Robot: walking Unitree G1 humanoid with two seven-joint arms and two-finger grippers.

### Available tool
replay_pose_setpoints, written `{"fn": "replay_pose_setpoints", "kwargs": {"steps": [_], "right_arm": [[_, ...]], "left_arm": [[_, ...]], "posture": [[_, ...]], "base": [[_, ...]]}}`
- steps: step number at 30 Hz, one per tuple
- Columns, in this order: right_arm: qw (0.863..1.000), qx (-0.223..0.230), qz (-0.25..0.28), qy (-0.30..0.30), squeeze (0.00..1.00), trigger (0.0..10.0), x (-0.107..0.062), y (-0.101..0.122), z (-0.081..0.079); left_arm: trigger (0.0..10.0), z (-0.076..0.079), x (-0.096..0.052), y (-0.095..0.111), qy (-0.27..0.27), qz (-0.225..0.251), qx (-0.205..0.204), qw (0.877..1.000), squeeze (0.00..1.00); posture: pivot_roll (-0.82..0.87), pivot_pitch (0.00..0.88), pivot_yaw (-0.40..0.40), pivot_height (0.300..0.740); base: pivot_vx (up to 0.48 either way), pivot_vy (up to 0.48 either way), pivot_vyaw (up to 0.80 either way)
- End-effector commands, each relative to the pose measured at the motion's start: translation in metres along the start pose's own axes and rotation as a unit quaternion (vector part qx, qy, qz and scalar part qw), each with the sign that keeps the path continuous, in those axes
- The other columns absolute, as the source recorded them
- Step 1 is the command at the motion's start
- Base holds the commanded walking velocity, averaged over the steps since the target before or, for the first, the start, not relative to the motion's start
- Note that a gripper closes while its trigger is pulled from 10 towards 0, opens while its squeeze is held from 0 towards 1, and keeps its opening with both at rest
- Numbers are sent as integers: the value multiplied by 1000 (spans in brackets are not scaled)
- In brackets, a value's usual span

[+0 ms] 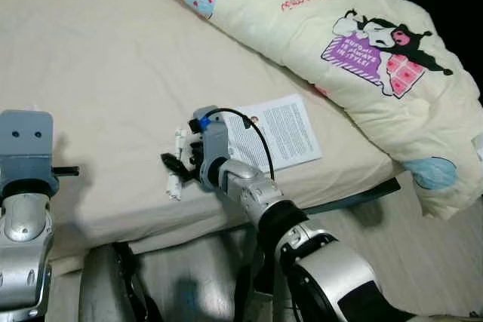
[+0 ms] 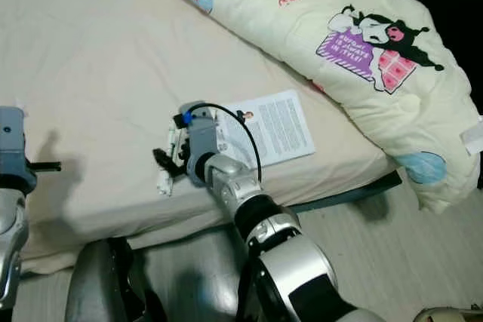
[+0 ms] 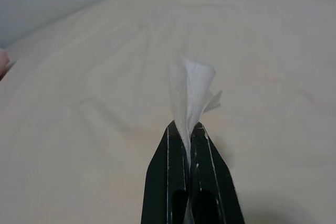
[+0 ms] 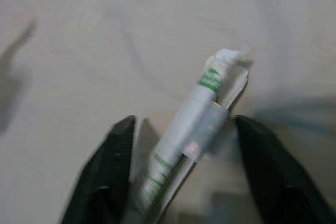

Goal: Clean up the room

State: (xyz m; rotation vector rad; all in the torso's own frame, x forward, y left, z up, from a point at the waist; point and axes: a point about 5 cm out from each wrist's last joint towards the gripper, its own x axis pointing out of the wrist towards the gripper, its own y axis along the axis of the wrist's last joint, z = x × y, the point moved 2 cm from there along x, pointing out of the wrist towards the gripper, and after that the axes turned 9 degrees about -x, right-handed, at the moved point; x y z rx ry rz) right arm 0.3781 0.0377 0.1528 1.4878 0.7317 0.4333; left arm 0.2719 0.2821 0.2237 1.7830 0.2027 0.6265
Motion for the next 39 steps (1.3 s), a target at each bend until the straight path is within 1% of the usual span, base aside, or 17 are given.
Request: {"fn": "replay_pose_setpoints", "kwargs": {"steps": [1, 5, 11, 12, 15, 17, 19, 21, 24, 25, 26, 27, 28, 32, 33, 34, 39], "right_arm": [[996, 50, -17, 73, 0, 0, 16, -10, -70], [996, 58, -7, 70, 0, 0, 15, -7, -63], [996, 67, -6, 57, 0, 0, 10, -13, -47], [995, 81, -2, 53, 0, 0, 8, -16, -39], [995, 84, 0, 52, 0, 0, 7, -16, -36], [994, 92, 11, 56, 0, 0, 4, -15, -28], [988, 126, 65, 60, 0, 0, -3, 1, -8], [986, 134, 82, 59, 0, 0, -5, 7, -2], [977, 157, 132, 54, 0, 0, -14, 28, 21], [970, 170, 163, 60, 0, 0, -21, 38, 31], [970, 170, 163, 60, 0, 0, -21, 38, 31], [963, 178, 190, 65, 0, 0, -27, 45, 40], [951, 183, 238, 78, 0, 0, -43, 56, 53], [947, 175, 255, 88, 0, 0, -53, 58, 59], [947, 167, 259, 91, 0, 0, -58, 55, 61], [947, 160, 262, 93, 0, 0, -64, 52, 64], [948, 158, 266, 76, 0, 0, -76, 41, 72]], "left_arm": [[10000, -1, -5, -5, -1, -13, 8, 1000, 0], [10000, -1, -5, -4, -1, -18, 7, 1000, 0], [10000, 7, -4, -7, 5, -25, -10, 1000, 0], [10000, 10, -2, -7, 9, -24, -19, 999, 0], [10000, 10, 1, -5, 14, -19, -24, 999, 0], [10000, 8, 9, 1, 25, -5, -29, 999, 0], [10000, 9, 26, 10, 38, 17, -43, 998, 0], [10000, 11, 29, 12, 38, 22, -47, 998, 0], [10000, 23, 38, 15, 28, 30, -57, 998, 0], [10000, 28, 41, 16, 26, 33, -67, 997, 0], [10000, 28, 41, 16, 26, 33, -67, 997, 0], [10000, 33, 42, 18, 19, 34, -77, 996, 0], [10000, 44, 44, 17, 9, 28, -111, 993, 0], [10000, 55, 46, 12, -4, 11, -144, 989, 0], [10000, 62, 46, 10, -17, 2, -173, 985, 0], [10000, 71, 46, 5, -32, -12, -183, 982, 0], [10000, 87, 44, -9, -54, -41, -187, 980, 0]], "posture": [[29, 458, -159, 456], [18, 452, -166, 456], [-8, 404, -181, 456], [-15, 378, -183, 456], [-21, 359, -182, 456], [-30, 319, -182, 456], [-36, 244, -182, 456], [-36, 244, -182, 456], [-52, 175, -172, 456], [-60, 148, -165, 461], [-60, 148, -165, 461], [-62, 138, -162, 466], [-71, 109, -154, 476], [-79, 83, -145, 486], [-88, 64, -134, 491], [-96, 37, -117, 496], [-88, 0, -91, 511]], "base": [[0, 0, 0], [0, 0, 0], [0, 0, 0], [0, 0, 0], [0, 0, 0], [0, 0, 0], [0, 0, 0], [0, 0, 0], [0, 0, 0], [0, 0, 0], [0, 0, 0], [0, 0, 0], [0, 0, 0], [0, 0, 0], [0, 0, 0], [0, 0, 0], [0, 0, 0]]}}
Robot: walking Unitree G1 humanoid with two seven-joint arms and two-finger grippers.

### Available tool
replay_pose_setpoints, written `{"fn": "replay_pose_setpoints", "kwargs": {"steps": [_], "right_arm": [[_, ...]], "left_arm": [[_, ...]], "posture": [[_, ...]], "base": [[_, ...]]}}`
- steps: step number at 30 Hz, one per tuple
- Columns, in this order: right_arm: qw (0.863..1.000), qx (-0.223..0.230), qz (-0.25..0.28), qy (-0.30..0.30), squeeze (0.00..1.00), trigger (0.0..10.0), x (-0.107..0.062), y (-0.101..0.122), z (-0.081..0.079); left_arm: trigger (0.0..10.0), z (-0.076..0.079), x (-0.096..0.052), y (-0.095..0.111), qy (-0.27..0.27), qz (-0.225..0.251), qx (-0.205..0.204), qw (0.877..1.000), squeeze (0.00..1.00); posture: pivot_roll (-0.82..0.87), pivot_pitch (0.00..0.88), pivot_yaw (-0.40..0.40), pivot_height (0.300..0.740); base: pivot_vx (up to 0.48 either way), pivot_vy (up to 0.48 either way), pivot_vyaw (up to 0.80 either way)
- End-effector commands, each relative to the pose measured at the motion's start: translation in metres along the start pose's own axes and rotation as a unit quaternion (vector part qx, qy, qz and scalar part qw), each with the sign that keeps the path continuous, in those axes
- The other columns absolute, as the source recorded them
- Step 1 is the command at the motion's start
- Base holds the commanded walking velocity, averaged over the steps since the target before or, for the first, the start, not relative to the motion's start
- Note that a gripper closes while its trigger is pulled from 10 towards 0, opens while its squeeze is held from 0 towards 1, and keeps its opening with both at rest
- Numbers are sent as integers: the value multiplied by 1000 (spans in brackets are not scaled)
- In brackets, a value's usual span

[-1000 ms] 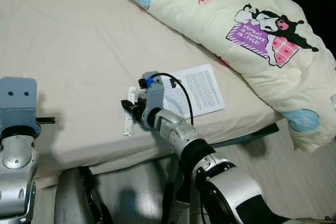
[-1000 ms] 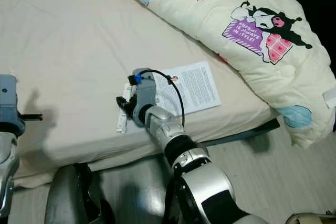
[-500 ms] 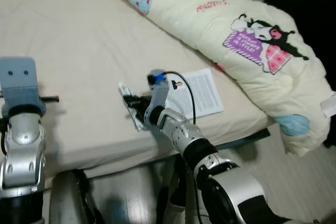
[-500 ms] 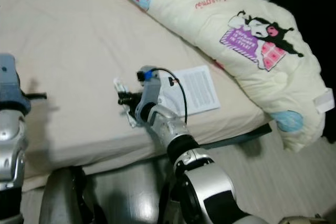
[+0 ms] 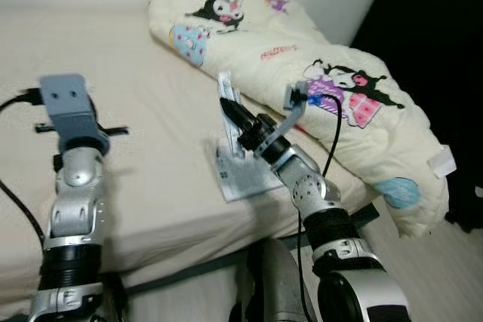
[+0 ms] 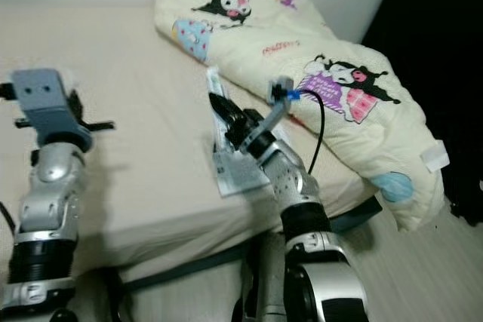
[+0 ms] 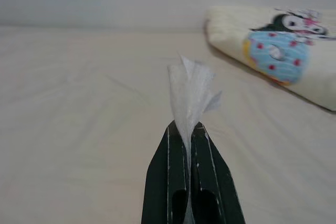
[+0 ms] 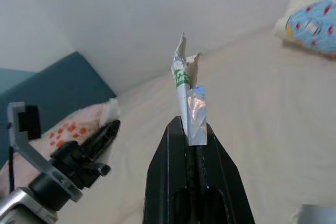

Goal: Clean up the room

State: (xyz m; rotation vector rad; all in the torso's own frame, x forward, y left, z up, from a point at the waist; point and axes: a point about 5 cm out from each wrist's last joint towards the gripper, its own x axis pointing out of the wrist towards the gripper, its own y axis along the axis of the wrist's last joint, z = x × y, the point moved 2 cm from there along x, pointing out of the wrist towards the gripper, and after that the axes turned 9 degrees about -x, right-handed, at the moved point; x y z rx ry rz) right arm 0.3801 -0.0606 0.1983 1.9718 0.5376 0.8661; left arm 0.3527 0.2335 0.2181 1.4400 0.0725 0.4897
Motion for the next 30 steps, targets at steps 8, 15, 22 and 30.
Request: {"fn": "replay_pose_setpoints", "kwargs": {"steps": [8, 15, 22, 30], "right_arm": [[999, -8, -8, -37, 0, 0, -21, -9, 15], [996, -35, -56, -63, 0, 0, -38, -24, 25], [991, -42, -84, -100, 0, 0, -58, -38, 37], [978, -50, -122, -159, 0, 0, -85, -55, 56]], "left_arm": [[10000, 12, -2, -35, -19, -68, -11, 997, 0], [10000, 18, -13, -64, -41, -107, -33, 993, 0], [10000, 14, -30, -107, -58, -176, 1, 983, 0], [10000, 0, -49, -144, -71, -232, 50, 969, 0]], "posture": [[-72, 0, -61, 546], [-88, 0, -65, 576], [-89, 0, -48, 606], [-97, 0, -35, 636]], "base": [[-38, 0, 0], [-164, 0, 0], [-107, 0, 0], [0, 0, 0]]}}
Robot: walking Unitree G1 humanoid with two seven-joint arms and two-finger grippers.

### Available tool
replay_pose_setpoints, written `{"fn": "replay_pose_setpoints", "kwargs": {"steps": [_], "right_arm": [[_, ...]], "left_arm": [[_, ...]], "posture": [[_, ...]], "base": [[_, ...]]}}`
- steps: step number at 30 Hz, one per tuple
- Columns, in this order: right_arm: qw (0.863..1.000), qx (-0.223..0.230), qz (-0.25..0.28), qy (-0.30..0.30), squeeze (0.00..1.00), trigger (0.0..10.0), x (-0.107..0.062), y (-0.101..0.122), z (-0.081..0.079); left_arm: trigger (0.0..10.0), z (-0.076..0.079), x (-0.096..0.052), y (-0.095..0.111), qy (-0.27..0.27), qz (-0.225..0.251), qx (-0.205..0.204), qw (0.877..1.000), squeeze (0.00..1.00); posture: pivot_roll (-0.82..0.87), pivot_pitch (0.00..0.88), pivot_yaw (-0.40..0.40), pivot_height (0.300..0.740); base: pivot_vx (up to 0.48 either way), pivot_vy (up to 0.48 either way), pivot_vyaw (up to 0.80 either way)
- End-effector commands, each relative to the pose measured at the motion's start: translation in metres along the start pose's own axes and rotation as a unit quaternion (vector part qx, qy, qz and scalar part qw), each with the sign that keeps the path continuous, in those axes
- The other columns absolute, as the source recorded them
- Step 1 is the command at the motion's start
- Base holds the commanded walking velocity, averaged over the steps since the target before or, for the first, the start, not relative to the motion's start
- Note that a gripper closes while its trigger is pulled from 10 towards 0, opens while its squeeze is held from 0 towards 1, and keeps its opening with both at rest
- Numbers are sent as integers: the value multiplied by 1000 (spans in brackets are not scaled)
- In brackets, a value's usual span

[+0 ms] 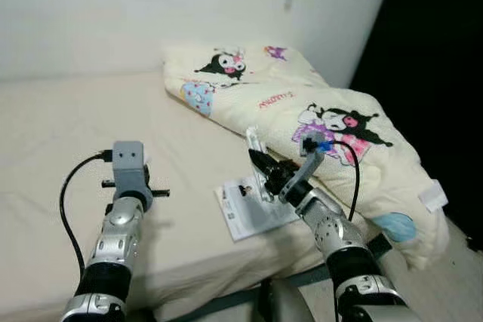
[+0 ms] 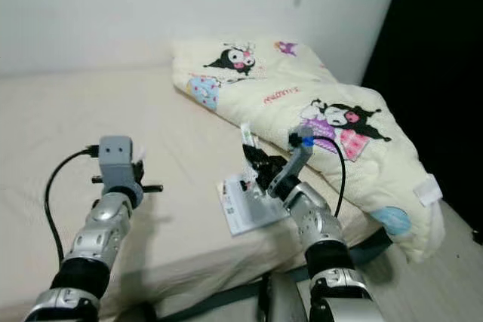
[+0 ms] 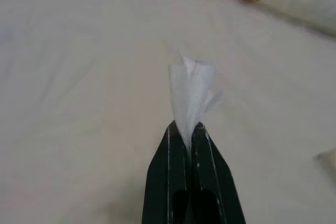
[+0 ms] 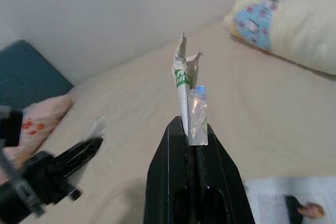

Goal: Clean up the room

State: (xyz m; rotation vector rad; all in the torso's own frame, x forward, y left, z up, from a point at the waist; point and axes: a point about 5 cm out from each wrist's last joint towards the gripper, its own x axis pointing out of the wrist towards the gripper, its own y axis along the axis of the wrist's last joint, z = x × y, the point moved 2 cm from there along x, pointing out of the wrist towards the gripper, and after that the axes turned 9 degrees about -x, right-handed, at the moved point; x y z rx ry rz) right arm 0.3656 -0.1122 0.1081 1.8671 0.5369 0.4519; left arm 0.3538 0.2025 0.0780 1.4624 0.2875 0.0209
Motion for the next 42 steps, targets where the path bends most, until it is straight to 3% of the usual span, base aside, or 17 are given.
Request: {"fn": "replay_pose_setpoints", "kwargs": {"steps": [1, 9, 14, 22, 25, 26, 31, 36, 39, 40, 41, 42], "right_arm": [[999, -6, -18, -32, 0, 0, -10, -10, 12], [988, 2, -89, -129, 0, 0, -50, -49, 46], [983, 0, -108, -150, 0, 0, -62, -60, 52], [980, -8, -120, -160, 0, 0, -67, -65, 55], [973, -25, -147, -176, 0, 196, -73, -74, 58], [967, -28, -172, -185, 0, 10000, -80, -84, 59], [953, -25, -214, -211, 0, 10000, -98, -102, 62], [908, 15, -304, -289, 0, 10000, -157, -149, 64], [896, 22, -324, -301, 0, 10000, -170, -158, 62], [884, 25, -348, -312, 0, 10000, -183, -167, 60], [884, 25, -348, -312, 0, 10000, -183, -167, 60], [872, 27, -371, -319, 0, 10000, -195, -176, 57]], "left_arm": [[10000, -11, -4, -20, 8, -30, 24, 999, 0], [10000, -45, -27, -83, 56, -141, 34, 988, 0], [10000, -59, -38, -100, 82, -173, 40, 981, 0], [10000, -66, -47, -112, 91, -190, 44, 977, 0], [10000, -67, -52, -120, 85, -204, 67, 973, 0], [10000, -69, -58, -128, 85, -221, 78, 968, 0], [10000, -74, -69, -140, 88, -248, 87, 961, 0], [10000, -87, -105, -175, 116, -331, 76, 933, 0], [10000, -91, -115, -184, 126, -352, 71, 925, 0], [10000, -94, -126, -192, 137, -374, 69, 915, 0], [10000, -94, -126, -192, 137, -374, 69, 915, 0], [10000, -96, -136, -199, 142, -392, 73, 906, 0]], "posture": [[-103, 0, -30, 641], [-109, 0, -26, 686], [-107, 0, -27, 711], [-106, 0, -29, 740], [-104, 0, -33, 740], [-108, 0, -32, 740], [-108, 0, -31, 740], [-97, 0, -31, 740], [-97, 0, -31, 740], [-91, 0, -35, 740], [-91, 0, -35, 740], [-96, 0, -31, 740]], "base": [[0, 0, 0], [0, 0, 0], [-374, 0, 0], [-477, 0, 0], [0, 0, 0], [0, 0, 0], [0, 0, 0], [0, 0, 480], [0, 0, 725], [0, 0, 725], [0, 0, 725], [0, 0, 725]]}}
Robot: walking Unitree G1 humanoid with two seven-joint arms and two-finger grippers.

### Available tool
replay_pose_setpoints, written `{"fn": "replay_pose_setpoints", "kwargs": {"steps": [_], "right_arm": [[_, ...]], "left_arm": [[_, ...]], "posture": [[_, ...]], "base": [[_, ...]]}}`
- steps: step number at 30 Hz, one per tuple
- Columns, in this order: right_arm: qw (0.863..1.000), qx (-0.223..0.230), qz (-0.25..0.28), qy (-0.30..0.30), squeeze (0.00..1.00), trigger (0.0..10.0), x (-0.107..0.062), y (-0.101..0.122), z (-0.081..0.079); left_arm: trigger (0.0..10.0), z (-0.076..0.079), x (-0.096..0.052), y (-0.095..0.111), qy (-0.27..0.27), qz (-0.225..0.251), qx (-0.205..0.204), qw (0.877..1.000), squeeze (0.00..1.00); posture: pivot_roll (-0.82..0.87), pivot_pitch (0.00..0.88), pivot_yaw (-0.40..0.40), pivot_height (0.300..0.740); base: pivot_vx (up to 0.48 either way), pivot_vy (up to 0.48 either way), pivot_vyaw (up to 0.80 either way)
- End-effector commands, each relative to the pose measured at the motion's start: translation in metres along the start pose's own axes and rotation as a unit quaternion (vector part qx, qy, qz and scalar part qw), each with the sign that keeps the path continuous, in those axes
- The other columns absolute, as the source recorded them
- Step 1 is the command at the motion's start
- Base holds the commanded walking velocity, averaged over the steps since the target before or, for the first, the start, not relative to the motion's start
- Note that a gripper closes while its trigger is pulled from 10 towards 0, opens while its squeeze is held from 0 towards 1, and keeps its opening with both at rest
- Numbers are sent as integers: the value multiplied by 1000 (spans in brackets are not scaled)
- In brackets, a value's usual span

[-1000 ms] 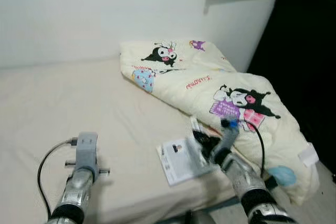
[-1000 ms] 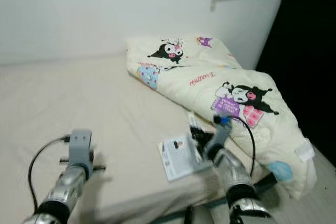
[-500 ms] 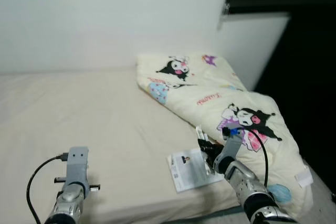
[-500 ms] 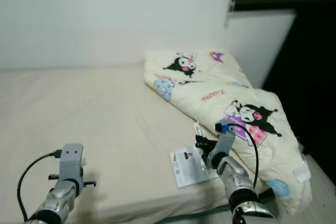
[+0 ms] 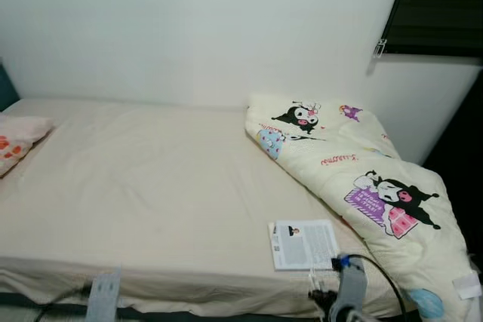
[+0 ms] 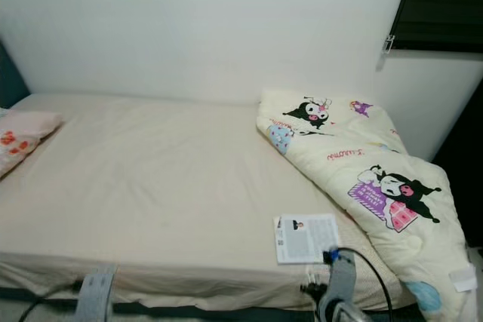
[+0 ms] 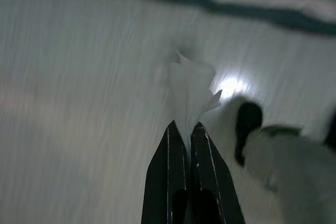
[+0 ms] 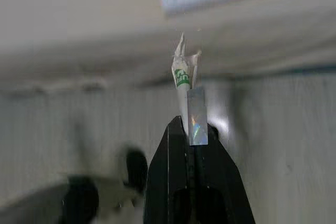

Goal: Clean up the room

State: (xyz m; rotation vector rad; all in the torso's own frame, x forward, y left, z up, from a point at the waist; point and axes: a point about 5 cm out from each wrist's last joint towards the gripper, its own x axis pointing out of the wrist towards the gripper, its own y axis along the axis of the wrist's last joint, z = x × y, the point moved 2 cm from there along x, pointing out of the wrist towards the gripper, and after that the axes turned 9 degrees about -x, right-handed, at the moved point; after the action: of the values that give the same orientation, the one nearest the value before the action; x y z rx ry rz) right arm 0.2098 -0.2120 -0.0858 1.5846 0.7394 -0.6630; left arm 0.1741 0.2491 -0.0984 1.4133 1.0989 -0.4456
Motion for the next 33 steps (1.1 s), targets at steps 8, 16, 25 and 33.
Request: {"fn": "replay_pose_setpoints", "kwargs": {"steps": [8, 16, 25, 33], "right_arm": [[998, -18, -62, -20, 0, 10000, -8, -39, 1], [995, -40, -89, -31, 0, 10000, -13, -55, 5], [994, -64, -83, -38, 0, 10000, -13, -46, 15], [993, -80, -78, -34, 0, 10000, -9, -38, 10]], "left_arm": [[10000, 1, -4, -30, -16, -43, 55, 997, 0], [10000, 1, -5, -34, -30, -50, 80, 995, 0], [10000, 5, -5, -30, -36, -42, 72, 996, 0], [10000, 4, -5, -30, -39, -41, 73, 996, 0]], "posture": [[-96, 0, -15, 740], [-78, 0, -25, 740], [-58, 0, -30, 740], [-53, 0, -33, 740]], "base": [[0, 0, 725], [0, 0, 733], [0, 0, 738], [0, 0, 738]]}}
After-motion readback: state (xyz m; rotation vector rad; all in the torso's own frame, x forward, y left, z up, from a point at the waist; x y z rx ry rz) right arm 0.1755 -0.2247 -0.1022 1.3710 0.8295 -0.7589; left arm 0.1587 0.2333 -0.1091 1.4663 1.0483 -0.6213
